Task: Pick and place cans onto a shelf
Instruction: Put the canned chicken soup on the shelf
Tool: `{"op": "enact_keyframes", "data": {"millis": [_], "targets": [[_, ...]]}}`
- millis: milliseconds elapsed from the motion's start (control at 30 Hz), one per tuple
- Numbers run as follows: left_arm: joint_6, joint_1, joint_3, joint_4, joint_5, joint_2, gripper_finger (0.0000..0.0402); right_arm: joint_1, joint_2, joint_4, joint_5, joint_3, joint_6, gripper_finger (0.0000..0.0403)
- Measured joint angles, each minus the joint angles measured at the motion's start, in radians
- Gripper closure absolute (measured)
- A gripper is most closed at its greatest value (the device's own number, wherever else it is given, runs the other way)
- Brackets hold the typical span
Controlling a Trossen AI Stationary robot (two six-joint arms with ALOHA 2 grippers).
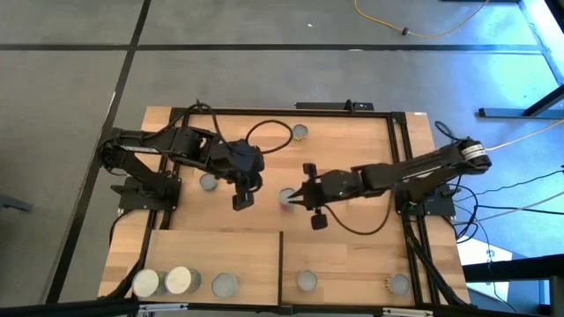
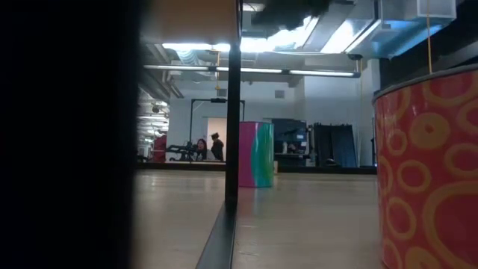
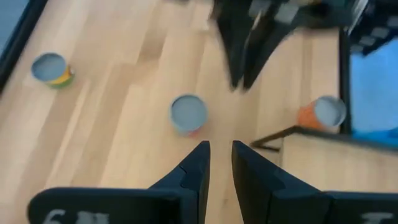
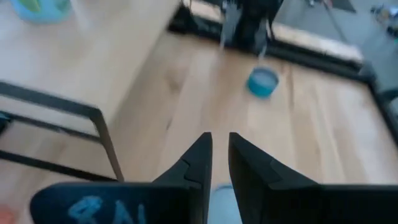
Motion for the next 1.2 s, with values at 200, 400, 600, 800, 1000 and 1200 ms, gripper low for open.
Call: {"op": "enact_keyframes", "data": {"millis": [200, 400, 600, 800, 1000, 1200], "targets": [[0.235, -0.014, 0.000, -0.083, 0.031, 0.004, 0.0342, 0.030, -0.058, -0.129, 0.001, 0.157, -0.026, 0.0347], [0.492, -0.009, 0.001, -0.102, 0.034, 0.017, 0.0342, 0.061, -0.083, -0.267, 0.002, 0.321, -0.034, 0.0347], [0.609, 0.039, -0.003, -0.107, 0.034, 0.060, 0.0342, 0.091, -0.112, -0.414, 0.002, 0.480, -0.074, 0.0347], [0.716, 0.089, -0.005, -0.028, 0.110, 0.153, 0.0342, 0.105, -0.146, -0.588, 0.002, 0.630, -0.078, 0.0347], [0.847, 0.113, -0.005, 0.036, 0.113, 0.261, 0.0342, 0.104, -0.184, -0.722, 0.003, 0.707, -0.079, 0.0347], [0.922, 0.122, -0.005, 0.051, 0.180, 0.373, 0.0342, 0.104, -0.226, -0.784, 0.004, 0.715, -0.079, 0.0347]]}}
